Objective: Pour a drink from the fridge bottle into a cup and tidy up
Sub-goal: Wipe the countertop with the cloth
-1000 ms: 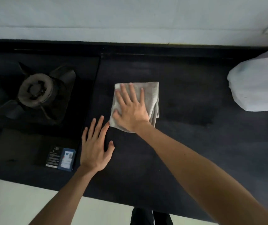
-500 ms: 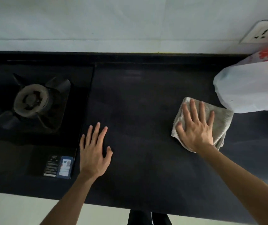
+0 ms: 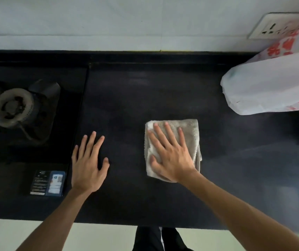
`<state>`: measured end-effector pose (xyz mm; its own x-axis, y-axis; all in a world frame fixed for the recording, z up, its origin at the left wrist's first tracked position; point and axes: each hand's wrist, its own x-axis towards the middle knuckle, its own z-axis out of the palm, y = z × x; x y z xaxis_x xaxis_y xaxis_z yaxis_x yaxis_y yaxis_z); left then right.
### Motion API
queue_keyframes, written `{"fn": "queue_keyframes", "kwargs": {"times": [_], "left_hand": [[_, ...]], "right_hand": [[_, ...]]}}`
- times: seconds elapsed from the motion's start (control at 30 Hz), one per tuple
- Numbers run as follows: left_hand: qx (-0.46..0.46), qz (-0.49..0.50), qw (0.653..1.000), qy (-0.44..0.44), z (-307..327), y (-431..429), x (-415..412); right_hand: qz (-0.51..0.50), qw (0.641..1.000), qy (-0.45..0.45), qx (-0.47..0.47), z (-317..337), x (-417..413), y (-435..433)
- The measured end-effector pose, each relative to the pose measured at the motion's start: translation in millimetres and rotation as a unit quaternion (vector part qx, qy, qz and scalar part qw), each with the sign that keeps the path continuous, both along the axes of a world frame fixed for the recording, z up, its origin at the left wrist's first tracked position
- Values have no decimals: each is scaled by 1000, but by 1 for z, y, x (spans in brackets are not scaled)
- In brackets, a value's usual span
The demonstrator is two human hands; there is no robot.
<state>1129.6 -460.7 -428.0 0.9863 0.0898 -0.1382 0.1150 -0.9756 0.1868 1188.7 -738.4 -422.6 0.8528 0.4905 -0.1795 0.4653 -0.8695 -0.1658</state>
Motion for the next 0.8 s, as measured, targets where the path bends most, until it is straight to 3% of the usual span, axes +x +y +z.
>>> {"fn": "queue_keyframes", "kwargs": {"times": [0.13, 0.37, 0.47, 0.67, 0.8], "left_hand": [[3, 1, 1000, 8, 0, 0, 0], [-2, 0, 1000, -11, -3, 1, 2], [7, -2, 1000, -12, -4, 0, 0], [12, 12, 1000, 0, -3, -4, 1], [17, 11, 1000, 4, -2, -5, 2]], "right_hand": [[43, 999, 5, -21, -4, 11, -49], [-92, 995, 1, -46, -5, 162, -55], [-111, 993, -21, -24, -9, 138, -58], [-103, 994, 3, -27, 0, 3, -85], [-61, 997, 13, -33, -2, 58, -62]]}}
